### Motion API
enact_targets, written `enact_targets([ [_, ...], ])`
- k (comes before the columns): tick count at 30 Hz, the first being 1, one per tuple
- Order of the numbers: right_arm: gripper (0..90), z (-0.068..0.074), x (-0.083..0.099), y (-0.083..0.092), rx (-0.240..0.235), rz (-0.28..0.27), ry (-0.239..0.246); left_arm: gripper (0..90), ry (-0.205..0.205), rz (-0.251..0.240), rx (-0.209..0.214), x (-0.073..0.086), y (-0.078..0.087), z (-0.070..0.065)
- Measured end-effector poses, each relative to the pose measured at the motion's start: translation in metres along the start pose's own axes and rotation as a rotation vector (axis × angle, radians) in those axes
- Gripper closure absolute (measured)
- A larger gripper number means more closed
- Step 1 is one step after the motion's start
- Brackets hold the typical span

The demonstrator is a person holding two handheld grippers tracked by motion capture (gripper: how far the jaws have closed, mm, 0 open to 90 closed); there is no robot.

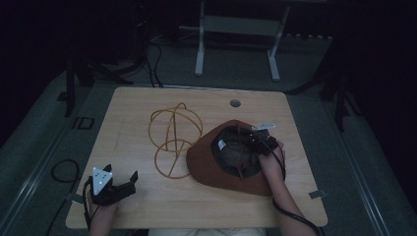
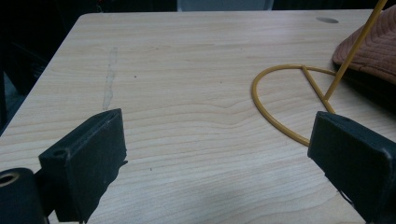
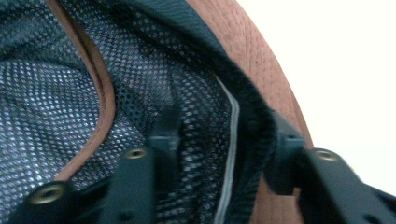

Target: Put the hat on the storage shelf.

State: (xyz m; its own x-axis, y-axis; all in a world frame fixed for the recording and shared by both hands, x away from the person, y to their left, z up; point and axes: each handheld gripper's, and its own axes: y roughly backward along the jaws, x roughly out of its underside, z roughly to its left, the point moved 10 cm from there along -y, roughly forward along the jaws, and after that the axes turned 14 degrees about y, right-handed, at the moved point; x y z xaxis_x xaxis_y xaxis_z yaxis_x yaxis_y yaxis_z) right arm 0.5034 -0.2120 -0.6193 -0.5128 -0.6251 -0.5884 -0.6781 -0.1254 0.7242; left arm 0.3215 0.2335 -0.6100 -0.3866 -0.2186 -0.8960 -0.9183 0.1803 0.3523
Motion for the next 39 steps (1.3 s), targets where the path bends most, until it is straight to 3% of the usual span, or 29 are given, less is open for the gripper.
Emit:
enact_targets([
  [1, 62.6, 0.000, 0.000, 0.001, 0.008, 0.000, 0.011, 4.9, 0.000, 0.000, 0.000, 0.000, 0.000, 0.000],
  [2, 62.6, 0.000, 0.000, 0.001, 0.008, 0.000, 0.011, 4.9, 0.001, 0.000, 0.002, 0.000, 0.000, 0.000],
  [3, 72.2, -0.001, 0.000, 0.002, 0.024, 0.005, 0.019, 4.9, 0.001, 0.004, 0.002, 0.001, 0.000, 0.000],
  [5, 82.3, -0.008, -0.001, 0.005, 0.054, -0.008, 0.004, 4.9, 0.000, 0.005, 0.004, 0.001, 0.000, 0.000],
  [7, 82.9, -0.009, -0.002, 0.006, 0.059, -0.019, -0.007, 5.0, 0.002, 0.005, 0.001, 0.000, 0.000, 0.000],
  [8, 83.4, -0.013, -0.004, 0.012, 0.053, -0.052, -0.041, 4.9, 0.006, 0.006, 0.003, 0.000, 0.000, 0.000],
  [10, 83.4, -0.014, -0.005, 0.014, 0.052, -0.073, -0.046, 5.0, 0.012, 0.009, 0.003, 0.000, 0.000, 0.000],
  [13, 83.6, -0.023, -0.012, 0.029, 0.064, -0.155, -0.079, 5.5, 0.013, 0.007, 0.002, 0.000, 0.000, 0.000],
  [14, 83.9, -0.029, -0.017, 0.040, 0.051, -0.212, -0.109, 5.5, 0.012, 0.006, 0.002, -0.001, 0.000, 0.000],
  [17, 84.0, -0.034, -0.022, 0.052, 0.058, -0.263, -0.136, 5.5, 0.013, 0.002, 0.000, -0.002, 0.001, 0.000],
  [22, 83.9, -0.045, -0.038, 0.085, 0.057, -0.376, -0.148, 5.5, 0.049, 0.023, 0.007, -0.002, 0.003, -0.002],
  [26, 83.9, -0.050, -0.044, 0.099, 0.069, -0.408, -0.148, 5.5, 0.049, 0.015, 0.003, -0.007, 0.007, -0.007],
  [28, 83.9, -0.053, -0.047, 0.106, 0.063, -0.430, -0.158, 5.5, 0.037, 0.021, 0.007, -0.008, 0.009, -0.011],
  [32, 83.9, -0.061, -0.051, 0.125, 0.073, -0.479, -0.185, 5.5, -0.039, 0.012, 0.034, -0.015, 0.015, -0.026],
  [39, 84.0, -0.072, -0.057, 0.151, 0.081, -0.528, -0.193, 5.5, -0.067, -0.030, 0.131, -0.045, 0.030, -0.063],
])
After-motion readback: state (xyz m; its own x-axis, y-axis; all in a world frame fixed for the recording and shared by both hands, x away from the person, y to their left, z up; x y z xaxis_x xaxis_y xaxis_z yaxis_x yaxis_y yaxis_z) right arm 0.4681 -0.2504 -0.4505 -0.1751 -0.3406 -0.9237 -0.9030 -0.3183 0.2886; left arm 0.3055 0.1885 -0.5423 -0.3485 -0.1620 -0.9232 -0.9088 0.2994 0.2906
